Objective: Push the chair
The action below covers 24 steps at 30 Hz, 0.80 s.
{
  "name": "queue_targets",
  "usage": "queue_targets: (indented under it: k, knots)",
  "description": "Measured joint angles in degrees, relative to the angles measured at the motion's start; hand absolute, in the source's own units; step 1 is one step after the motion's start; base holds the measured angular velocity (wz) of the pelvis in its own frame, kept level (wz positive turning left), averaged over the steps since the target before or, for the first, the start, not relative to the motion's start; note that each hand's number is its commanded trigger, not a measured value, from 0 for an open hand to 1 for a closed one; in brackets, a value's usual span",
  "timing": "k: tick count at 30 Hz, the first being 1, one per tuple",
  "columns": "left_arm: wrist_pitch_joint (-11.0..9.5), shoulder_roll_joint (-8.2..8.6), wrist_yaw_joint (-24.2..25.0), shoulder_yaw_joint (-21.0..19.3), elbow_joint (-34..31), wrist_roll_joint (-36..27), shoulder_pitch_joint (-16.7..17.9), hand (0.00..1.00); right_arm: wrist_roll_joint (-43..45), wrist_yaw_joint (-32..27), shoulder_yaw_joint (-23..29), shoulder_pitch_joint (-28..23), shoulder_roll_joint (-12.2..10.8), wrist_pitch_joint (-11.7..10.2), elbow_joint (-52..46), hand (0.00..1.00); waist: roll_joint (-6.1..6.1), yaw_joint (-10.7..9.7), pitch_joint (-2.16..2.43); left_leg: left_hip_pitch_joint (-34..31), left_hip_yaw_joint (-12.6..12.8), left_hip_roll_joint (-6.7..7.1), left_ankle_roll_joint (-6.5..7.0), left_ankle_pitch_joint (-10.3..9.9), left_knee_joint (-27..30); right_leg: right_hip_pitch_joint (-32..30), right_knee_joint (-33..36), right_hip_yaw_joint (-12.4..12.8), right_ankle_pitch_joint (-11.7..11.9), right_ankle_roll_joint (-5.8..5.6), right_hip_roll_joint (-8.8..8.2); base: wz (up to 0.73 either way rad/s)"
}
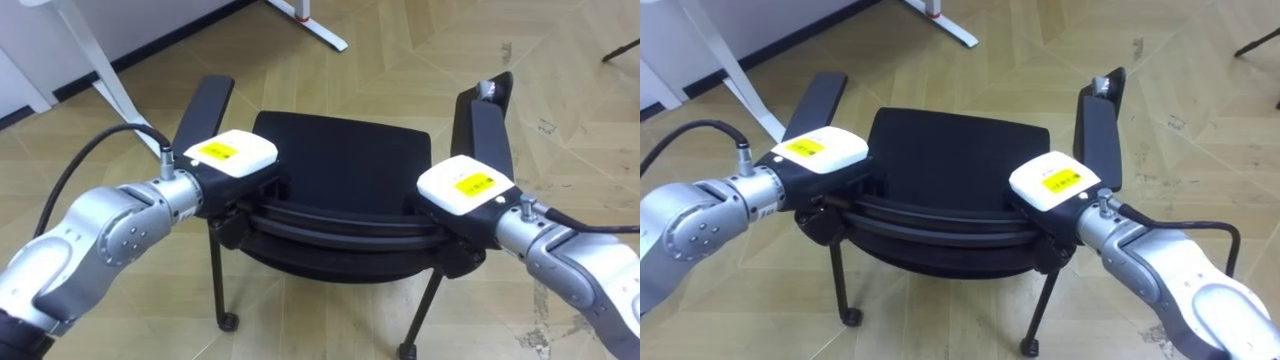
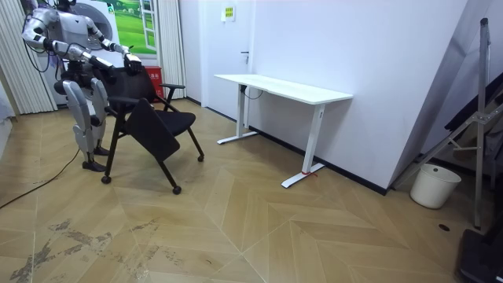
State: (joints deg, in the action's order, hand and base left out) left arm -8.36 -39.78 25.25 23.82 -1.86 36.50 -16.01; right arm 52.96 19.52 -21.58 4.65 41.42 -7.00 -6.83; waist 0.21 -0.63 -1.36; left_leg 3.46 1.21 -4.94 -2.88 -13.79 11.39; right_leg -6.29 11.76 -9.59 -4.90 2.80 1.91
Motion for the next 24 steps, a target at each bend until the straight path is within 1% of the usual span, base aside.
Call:
queue_targets:
  k: [9, 20, 24]
  knots:
    - [0.5, -0.05, 0.0, 0.0, 0.0, 0.1, 0.0, 1.00, 1.2, -0.8, -0.2, 0.0, 0.0, -1.0, 0.2, 1.00, -0.01, 0.1, 0.01, 0.1, 0.1, -0.07, 0.00, 0.0, 0.0, 0.1, 0.0, -0.1, 0.0, 0.00, 0.03, 0.00]
    - [0.6, -0.34, -0.1, 0.0, 0.0, 0.1, 0.0, 1.00, 1.2, -1.5, -0.3, 0.0, 0.0, -1.7, 0.2, 1.00, -0.01, 0.3, 0.01, 0.1, 0.2, -0.12, 0.00, 0.0, 0.0, 0.2, 0.0, -0.2, 0.0, 0.01, 0.03, 0.00]
    - [0.7, -0.56, 0.0, 0.0, 0.0, 0.3, 0.0, 1.00, 1.2, -2.0, -0.3, 0.0, 0.0, -2.3, 0.5, 1.00, -0.01, 0.5, 0.01, 0.1, 0.1, -0.26, 0.00, 0.0, 0.3, 0.2, 0.2, -0.4, -0.1, 0.10, 0.06, 0.00]
